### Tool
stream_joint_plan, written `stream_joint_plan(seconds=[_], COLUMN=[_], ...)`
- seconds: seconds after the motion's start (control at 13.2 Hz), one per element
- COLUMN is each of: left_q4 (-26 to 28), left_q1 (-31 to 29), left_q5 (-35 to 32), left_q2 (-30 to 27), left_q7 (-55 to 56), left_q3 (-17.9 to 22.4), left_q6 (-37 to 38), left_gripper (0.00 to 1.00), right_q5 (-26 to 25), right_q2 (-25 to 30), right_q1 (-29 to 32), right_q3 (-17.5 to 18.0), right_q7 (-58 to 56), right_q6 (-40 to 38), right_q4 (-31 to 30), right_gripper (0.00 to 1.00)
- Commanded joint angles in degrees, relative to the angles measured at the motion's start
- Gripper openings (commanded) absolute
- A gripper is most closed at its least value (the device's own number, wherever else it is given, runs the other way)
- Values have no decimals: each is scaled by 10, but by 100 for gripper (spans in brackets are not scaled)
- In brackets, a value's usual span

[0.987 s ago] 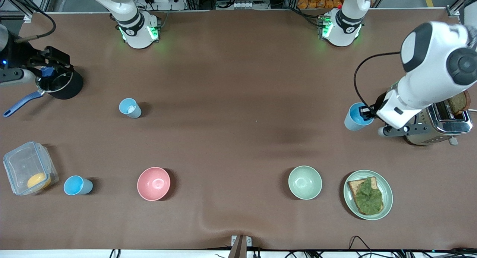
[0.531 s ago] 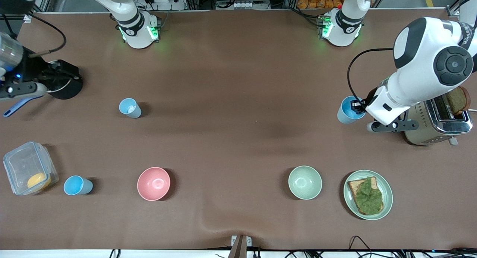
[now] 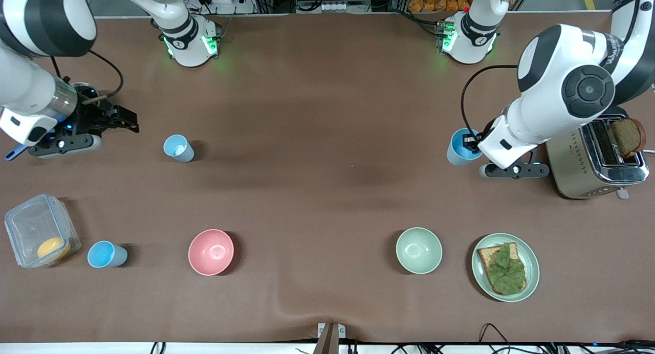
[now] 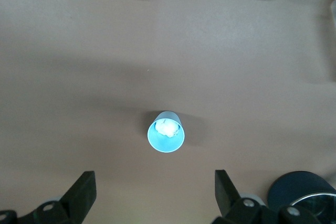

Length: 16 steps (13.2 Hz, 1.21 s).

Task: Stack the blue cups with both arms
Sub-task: 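Grasp the other blue cup with the right gripper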

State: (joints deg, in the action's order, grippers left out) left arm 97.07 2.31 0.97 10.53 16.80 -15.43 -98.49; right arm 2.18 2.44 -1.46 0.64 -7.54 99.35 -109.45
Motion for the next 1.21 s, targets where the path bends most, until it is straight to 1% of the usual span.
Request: stream_joint_plan(seconds=[0.0,0.3,0.46,0.76,0.99,1.14], left_q4=[-15,-15,-14,-15,-14,-14], left_q1=[0,4,2,3,2,3], left_q5=[26,34,35,35,35,36], left_q2=[5,8,6,8,11,11], left_q7=[6,9,9,9,9,9], left_q3=[-1,-1,-2,-2,-2,-2], left_q6=[7,-3,-4,-4,-4,-4], left_gripper=[0,0,0,0,0,0], right_q5=[8,7,6,5,4,4], right_q2=[26,20,20,4,-8,-14], right_q1=[-3,-1,1,10,26,42], right_q3=[0,0,0,-1,-1,-2], right_q7=[6,6,3,-10,-46,-76], right_q6=[26,36,99,174,255,274], right_q4=[-37,-44,-94,-145,-203,-218], right_gripper=[100,100,100,100,100,100])
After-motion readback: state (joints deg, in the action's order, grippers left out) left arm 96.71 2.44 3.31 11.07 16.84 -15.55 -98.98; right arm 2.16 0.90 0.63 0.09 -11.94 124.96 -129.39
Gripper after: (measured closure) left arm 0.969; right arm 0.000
